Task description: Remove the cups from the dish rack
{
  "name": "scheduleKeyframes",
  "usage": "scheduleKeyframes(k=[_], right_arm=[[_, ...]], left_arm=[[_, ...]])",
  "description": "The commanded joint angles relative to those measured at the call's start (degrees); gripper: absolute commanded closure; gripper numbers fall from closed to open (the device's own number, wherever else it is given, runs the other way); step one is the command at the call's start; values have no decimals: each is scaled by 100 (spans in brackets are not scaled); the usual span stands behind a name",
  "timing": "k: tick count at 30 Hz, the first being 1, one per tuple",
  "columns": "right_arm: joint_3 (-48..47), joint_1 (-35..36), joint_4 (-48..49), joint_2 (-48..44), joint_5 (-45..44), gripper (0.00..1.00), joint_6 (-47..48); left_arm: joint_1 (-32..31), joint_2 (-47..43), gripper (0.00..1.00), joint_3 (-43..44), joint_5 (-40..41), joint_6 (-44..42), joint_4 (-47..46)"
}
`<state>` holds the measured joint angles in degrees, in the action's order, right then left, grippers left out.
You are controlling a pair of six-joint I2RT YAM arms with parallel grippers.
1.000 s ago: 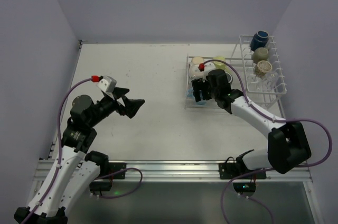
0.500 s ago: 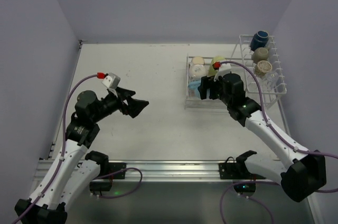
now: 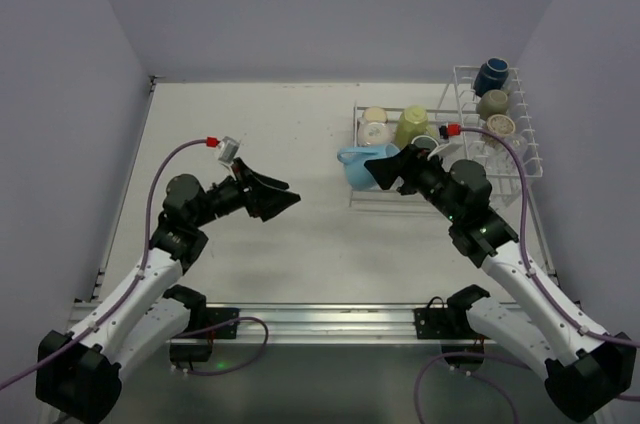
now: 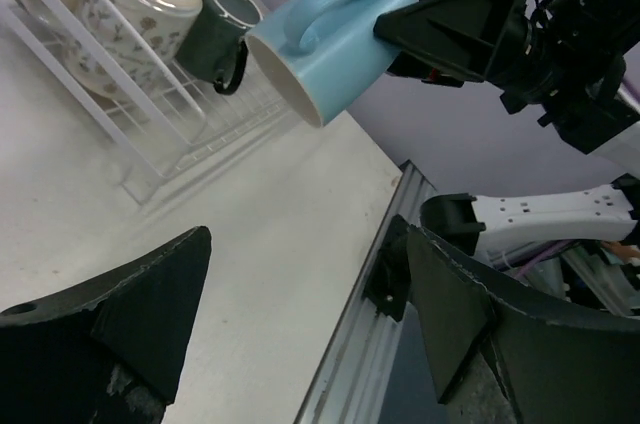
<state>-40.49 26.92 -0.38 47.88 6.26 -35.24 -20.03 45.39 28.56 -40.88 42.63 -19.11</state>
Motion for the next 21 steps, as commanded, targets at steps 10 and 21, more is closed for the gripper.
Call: scheduleKeyframes(k=[10, 21], right_arm=[[410, 288, 2868, 72, 1254, 73, -2311], [718, 683, 3518, 468, 1220, 74, -2777]], left_arm=[[-1468, 901, 19, 352, 836, 395, -1823], [-1714, 1499, 36, 396, 1117, 738, -3001]])
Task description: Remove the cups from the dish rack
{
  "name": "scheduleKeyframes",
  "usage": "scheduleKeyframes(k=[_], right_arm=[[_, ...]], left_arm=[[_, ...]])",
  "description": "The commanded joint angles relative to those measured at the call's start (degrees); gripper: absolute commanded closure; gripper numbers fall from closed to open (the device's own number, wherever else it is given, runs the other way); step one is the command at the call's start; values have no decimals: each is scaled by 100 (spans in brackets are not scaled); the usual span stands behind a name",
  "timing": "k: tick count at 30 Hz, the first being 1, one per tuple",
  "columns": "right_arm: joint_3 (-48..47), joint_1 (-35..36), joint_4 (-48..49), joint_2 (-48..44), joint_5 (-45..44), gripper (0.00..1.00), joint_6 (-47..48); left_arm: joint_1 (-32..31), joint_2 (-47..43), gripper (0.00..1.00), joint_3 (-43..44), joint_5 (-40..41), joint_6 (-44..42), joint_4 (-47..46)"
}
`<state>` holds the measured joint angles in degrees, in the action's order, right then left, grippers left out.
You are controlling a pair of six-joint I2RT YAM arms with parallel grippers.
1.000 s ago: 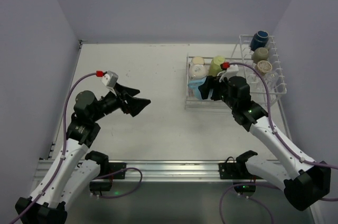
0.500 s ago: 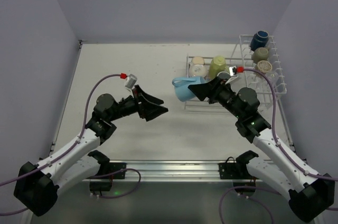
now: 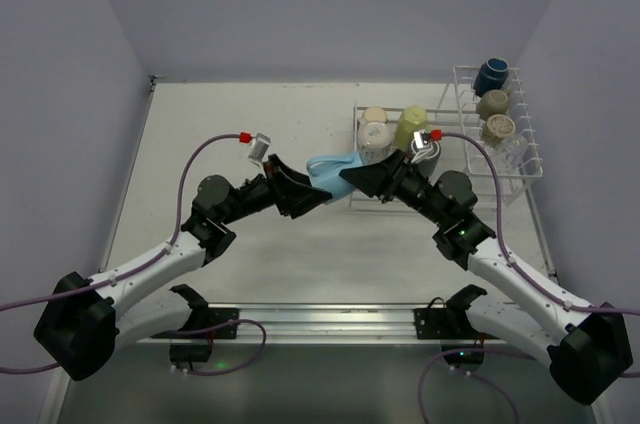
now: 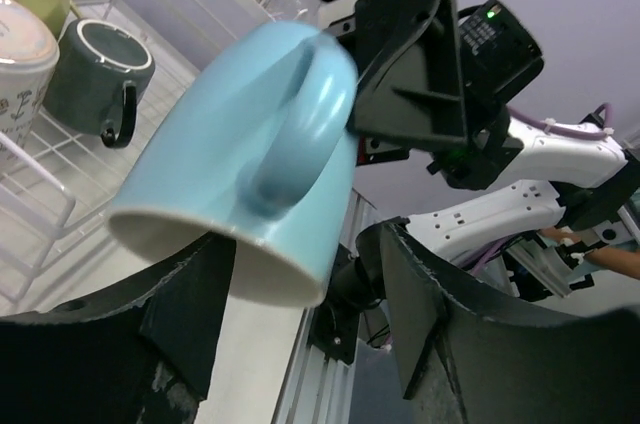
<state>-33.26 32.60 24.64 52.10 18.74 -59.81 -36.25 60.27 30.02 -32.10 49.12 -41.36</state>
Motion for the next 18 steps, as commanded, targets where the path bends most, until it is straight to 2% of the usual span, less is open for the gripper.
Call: scheduleKeyframes(k=[1, 6, 8, 9, 10, 13, 14, 15, 17, 18], right_arm=[[12, 193, 1068, 81, -46, 74, -338], [91, 466, 1323, 353, -274, 74, -435], [126, 537, 1472, 476, -266, 73, -496], [135, 563, 1517, 520, -214, 73, -505], [135, 563, 1526, 538, -196, 72, -505], [231, 572, 1552, 530, -283, 43, -479], [267, 572, 1509, 512, -327, 22, -470], [250, 581, 1395, 460, -484, 13, -418], [153, 581, 991, 389, -582, 1, -181], [109, 581, 842, 354, -626, 1, -76]], left_arm=[[-110, 20, 38, 250, 256, 97, -803], [-198, 143, 55, 285, 406, 97, -917], [-216, 178, 72, 276, 458, 98, -926], [-216, 152, 91, 259, 494, 80, -917], [-216, 39, 100, 189, 563, 28, -909], [-216, -365, 100, 179, 1194, -315, -122], [-216, -471, 100, 206, 1327, -429, 74], [-216, -559, 100, 241, 1451, -534, 285], [-207, -779, 100, 416, 1863, -903, 1057], [-207, -823, 100, 634, 2013, -1174, 1408]])
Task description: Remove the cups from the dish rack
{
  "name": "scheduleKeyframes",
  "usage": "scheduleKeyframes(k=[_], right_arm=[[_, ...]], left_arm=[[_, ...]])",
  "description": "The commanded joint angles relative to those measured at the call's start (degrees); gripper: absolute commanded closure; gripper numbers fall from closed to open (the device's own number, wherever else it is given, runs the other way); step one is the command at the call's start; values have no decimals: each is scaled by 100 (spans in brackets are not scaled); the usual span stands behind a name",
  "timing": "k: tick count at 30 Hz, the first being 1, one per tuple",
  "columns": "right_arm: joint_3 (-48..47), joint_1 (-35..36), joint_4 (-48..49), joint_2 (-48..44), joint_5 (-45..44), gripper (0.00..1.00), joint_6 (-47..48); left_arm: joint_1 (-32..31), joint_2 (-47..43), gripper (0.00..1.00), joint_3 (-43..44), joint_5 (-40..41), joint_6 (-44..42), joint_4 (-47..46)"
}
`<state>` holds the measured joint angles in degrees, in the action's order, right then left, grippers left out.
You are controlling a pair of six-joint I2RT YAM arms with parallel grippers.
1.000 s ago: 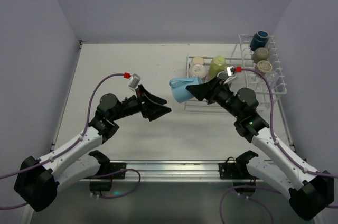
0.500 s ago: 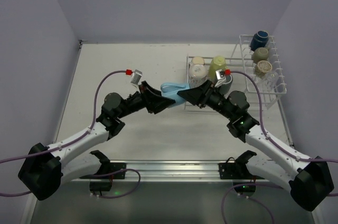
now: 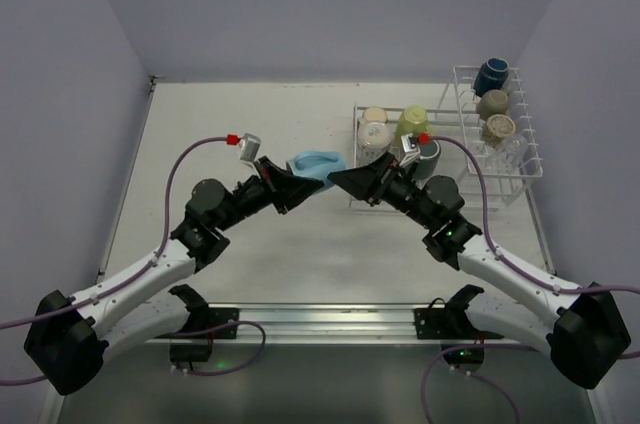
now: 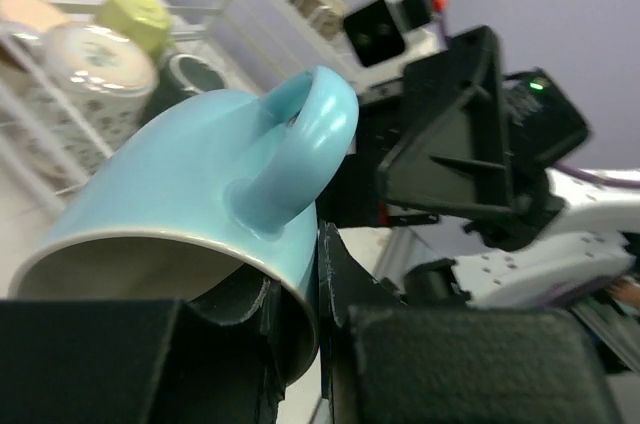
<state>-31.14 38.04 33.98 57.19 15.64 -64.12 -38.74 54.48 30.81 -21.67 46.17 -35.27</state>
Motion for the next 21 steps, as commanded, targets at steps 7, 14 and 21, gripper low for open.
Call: scheduleKeyframes(k=[7, 14, 21], right_arm=[[-235, 37, -1357, -655, -782, 1, 1312], [-472, 45, -2544, -902, -624, 1, 2148], [-710, 159, -3580, -1043, -237, 1, 2886]], left_arm=[[918, 475, 100, 1901, 1394, -1286, 3488], [2238, 2196, 100, 4157, 2402, -2251, 5800], [2986, 3999, 100, 5444, 2985, -2991, 7348]])
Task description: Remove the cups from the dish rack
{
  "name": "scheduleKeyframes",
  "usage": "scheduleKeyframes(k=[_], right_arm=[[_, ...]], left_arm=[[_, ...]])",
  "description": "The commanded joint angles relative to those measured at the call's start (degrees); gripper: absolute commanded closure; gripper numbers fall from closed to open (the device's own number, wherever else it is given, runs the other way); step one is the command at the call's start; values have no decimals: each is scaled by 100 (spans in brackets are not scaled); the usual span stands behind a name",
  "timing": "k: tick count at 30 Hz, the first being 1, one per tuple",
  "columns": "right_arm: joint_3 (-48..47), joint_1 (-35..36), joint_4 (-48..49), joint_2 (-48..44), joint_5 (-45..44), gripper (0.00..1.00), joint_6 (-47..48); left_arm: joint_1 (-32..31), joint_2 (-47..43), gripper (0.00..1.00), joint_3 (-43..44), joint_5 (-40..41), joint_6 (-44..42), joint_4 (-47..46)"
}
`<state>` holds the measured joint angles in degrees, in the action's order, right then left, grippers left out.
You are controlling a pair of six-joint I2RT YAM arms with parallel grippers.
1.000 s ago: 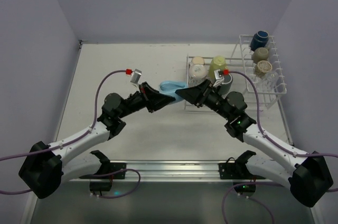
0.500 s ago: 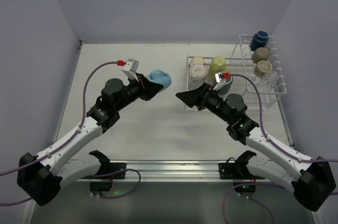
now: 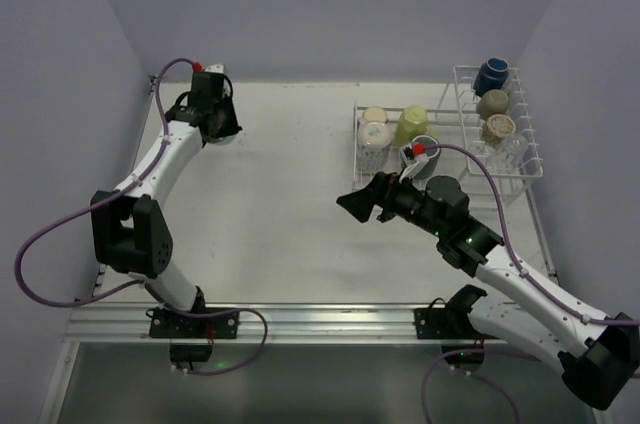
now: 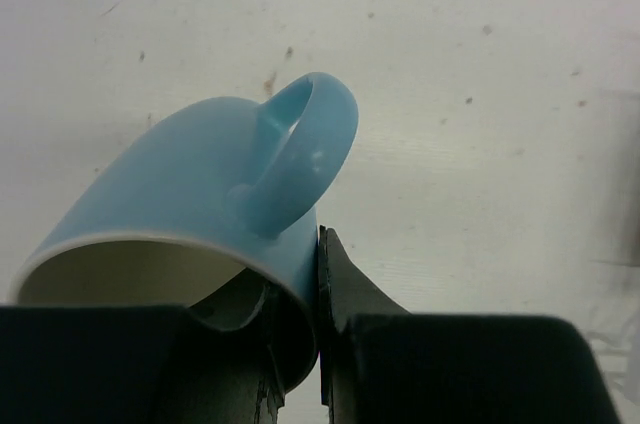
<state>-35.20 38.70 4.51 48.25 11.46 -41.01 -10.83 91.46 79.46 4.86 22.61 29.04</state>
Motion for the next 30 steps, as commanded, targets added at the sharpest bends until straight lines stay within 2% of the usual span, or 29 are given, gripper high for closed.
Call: scheduleKeyframes(k=[1, 12, 16, 21, 27, 29, 30], right_arm=[[-329, 120, -714, -175, 181, 1, 638], [-321, 138, -952, -431, 75, 1, 929], [-452, 147, -1154, -334, -47, 1, 990], [-523, 147, -1321, -360, -250, 1, 1069], [-619, 147, -1471, -474, -452, 1, 1087], [-690, 147, -1637, -466, -644, 1, 1148], [-768, 147, -1681, -457, -750, 1, 1174]], left_arm=[[274, 459, 100, 666, 244, -670, 1050], [854, 1805, 100, 1555, 226, -855, 1754], [898, 2007, 87, 1696, 182, -820, 1834], [925, 2086, 77, 1590, 173, -828, 1781], [969, 2139, 74, 1572, 173, -864, 1728], [978, 2087, 67, 1590, 190, -855, 1728], [978, 2043, 59, 1607, 208, -855, 1711]])
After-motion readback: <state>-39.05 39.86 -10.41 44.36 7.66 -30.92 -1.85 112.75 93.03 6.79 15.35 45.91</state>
